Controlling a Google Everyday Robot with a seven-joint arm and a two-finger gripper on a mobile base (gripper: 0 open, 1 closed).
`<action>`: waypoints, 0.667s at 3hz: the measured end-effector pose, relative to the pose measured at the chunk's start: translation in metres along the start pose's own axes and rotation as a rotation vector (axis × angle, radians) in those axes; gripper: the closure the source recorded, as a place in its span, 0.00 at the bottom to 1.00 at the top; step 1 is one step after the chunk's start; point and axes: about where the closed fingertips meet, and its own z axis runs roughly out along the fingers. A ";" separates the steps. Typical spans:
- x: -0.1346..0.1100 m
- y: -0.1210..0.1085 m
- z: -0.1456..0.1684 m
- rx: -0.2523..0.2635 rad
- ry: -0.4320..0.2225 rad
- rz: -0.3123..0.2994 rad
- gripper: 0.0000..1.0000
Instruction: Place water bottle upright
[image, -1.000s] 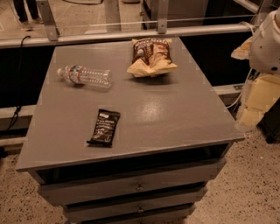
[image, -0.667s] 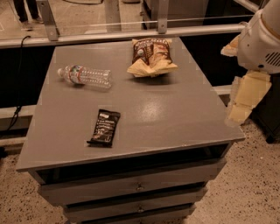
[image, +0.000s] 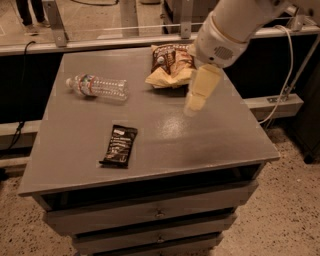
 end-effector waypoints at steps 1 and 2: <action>-0.057 -0.021 0.049 -0.032 -0.069 -0.013 0.00; -0.109 -0.040 0.093 -0.046 -0.102 -0.017 0.00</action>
Offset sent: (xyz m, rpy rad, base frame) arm 0.1098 0.2041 -0.0461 0.1326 0.0245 0.0729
